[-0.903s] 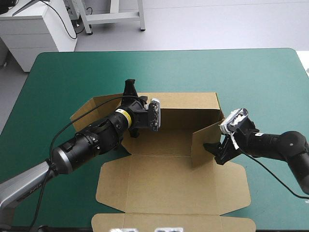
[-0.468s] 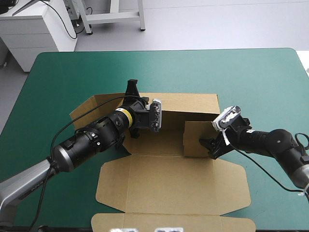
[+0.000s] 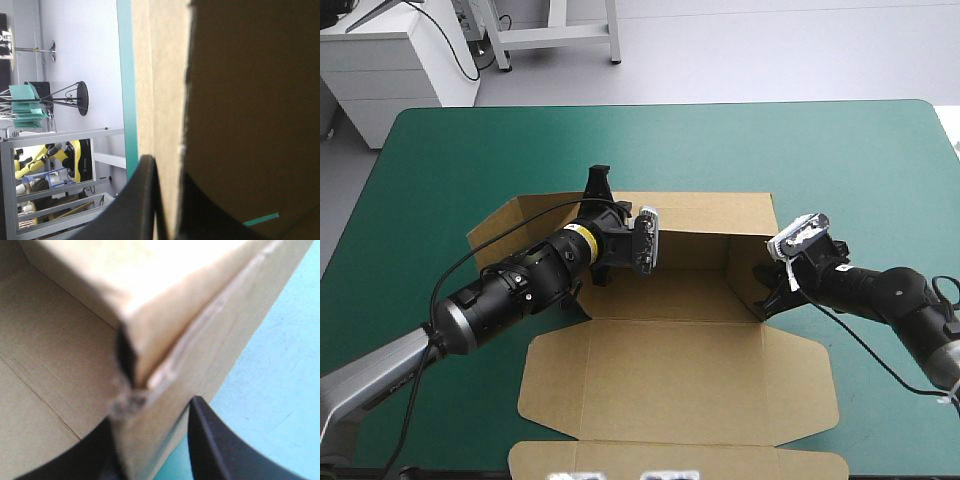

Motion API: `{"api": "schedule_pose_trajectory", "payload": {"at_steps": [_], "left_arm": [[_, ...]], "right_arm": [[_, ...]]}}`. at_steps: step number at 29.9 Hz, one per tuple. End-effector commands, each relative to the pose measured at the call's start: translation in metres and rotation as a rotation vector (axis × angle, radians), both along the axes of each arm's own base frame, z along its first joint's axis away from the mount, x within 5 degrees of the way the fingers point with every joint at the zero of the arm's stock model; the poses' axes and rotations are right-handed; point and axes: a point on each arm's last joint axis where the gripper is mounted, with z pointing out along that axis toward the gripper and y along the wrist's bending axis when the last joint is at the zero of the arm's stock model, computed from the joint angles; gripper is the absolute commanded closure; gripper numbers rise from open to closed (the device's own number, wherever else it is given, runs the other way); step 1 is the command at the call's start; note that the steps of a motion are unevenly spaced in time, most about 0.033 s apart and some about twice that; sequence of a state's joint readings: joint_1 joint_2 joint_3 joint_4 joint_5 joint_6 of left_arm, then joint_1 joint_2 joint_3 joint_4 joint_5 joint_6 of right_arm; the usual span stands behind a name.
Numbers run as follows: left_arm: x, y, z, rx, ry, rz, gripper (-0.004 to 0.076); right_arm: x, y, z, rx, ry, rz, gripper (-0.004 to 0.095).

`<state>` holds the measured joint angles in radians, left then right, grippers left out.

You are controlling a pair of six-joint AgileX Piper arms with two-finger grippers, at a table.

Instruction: Fold the box

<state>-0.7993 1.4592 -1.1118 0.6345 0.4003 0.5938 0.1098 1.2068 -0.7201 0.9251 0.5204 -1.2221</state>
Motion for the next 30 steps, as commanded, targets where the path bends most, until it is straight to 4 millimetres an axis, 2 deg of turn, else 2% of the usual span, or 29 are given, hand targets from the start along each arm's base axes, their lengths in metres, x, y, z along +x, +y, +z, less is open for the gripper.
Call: {"api": "schedule_pose_trajectory", "payload": {"at_steps": [1, 5, 10, 16, 20, 23, 28, 30], "left_arm": [[-0.006, -0.003, -0.013, -0.035, 0.132, 0.064, 0.0732], [-0.006, -0.003, -0.013, -0.038, 0.134, 0.067, 0.0732], [-0.006, -0.003, -0.013, -0.04, 0.135, 0.068, 0.0732], [-0.006, -0.003, -0.013, -0.037, 0.136, 0.069, 0.073], [-0.008, 0.001, -0.008, -0.039, 0.134, 0.079, 0.068], [-0.013, 0.005, 0.003, -0.076, 0.117, 0.077, 0.057], [-0.025, 0.014, 0.023, -0.155, 0.109, 0.081, 0.0267], [-0.03, 0.017, 0.03, -0.18, 0.1, 0.075, 0.0201]], "right_arm": [[-0.005, 0.005, 0.01, 0.036, 0.023, 0.058, 0.0833], [-0.006, 0.005, 0.008, 0.044, 0.06, 0.032, 0.0902], [-0.009, 0.007, 0.007, 0.049, 0.087, 0.066, 0.0905], [-0.009, 0.006, 0.007, 0.083, 0.117, 0.02, 0.0904], [-0.009, 0.006, 0.007, 0.089, 0.121, 0.012, 0.0908], [-0.009, 0.006, 0.007, 0.097, 0.127, 0.001, 0.0908], [-0.008, 0.005, 0.008, 0.104, 0.124, -0.018, 0.0908], [-0.008, 0.005, 0.008, 0.107, 0.127, -0.021, 0.0908]]}}
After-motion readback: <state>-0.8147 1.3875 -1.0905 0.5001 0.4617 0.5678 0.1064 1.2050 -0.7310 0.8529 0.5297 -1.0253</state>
